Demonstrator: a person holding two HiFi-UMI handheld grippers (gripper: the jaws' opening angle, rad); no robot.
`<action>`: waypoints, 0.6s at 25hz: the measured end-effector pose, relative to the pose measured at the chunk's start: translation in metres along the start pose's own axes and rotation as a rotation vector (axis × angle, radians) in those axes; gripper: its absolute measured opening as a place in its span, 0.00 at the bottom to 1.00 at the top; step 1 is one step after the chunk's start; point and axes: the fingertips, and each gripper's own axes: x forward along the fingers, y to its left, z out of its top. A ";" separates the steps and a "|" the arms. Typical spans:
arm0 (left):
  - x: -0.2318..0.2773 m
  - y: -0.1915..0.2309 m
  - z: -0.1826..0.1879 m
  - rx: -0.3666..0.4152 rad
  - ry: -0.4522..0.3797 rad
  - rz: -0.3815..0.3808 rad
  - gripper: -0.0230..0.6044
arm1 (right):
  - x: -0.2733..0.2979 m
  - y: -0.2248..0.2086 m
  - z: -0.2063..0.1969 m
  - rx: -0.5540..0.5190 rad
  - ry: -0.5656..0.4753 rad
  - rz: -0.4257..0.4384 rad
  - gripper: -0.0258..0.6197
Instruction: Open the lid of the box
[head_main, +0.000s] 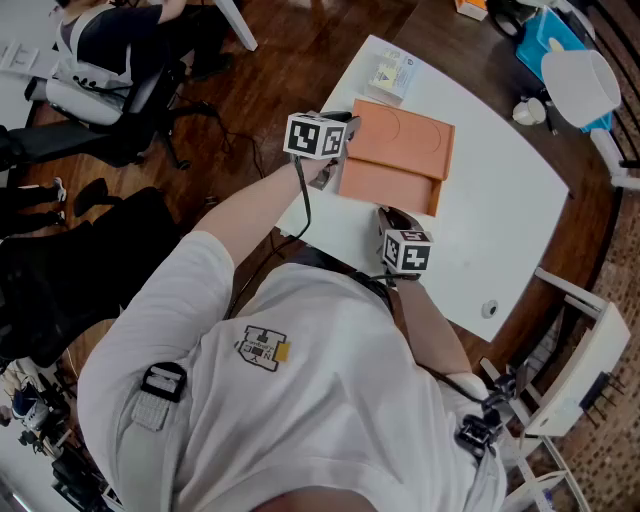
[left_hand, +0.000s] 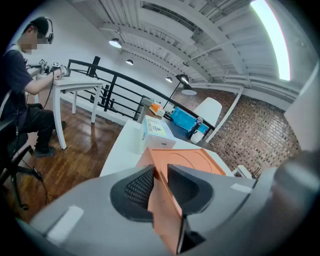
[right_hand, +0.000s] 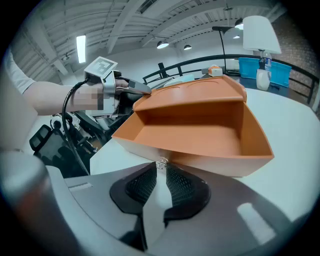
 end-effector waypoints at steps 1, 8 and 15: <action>0.000 0.001 0.000 -0.002 -0.001 0.004 0.17 | 0.000 0.001 -0.003 -0.002 0.004 0.004 0.13; 0.000 0.002 0.001 -0.011 -0.012 0.018 0.17 | -0.006 0.008 -0.024 0.002 0.029 0.019 0.13; -0.001 0.001 0.002 -0.011 -0.025 0.012 0.17 | -0.009 0.009 -0.023 0.016 0.019 0.025 0.13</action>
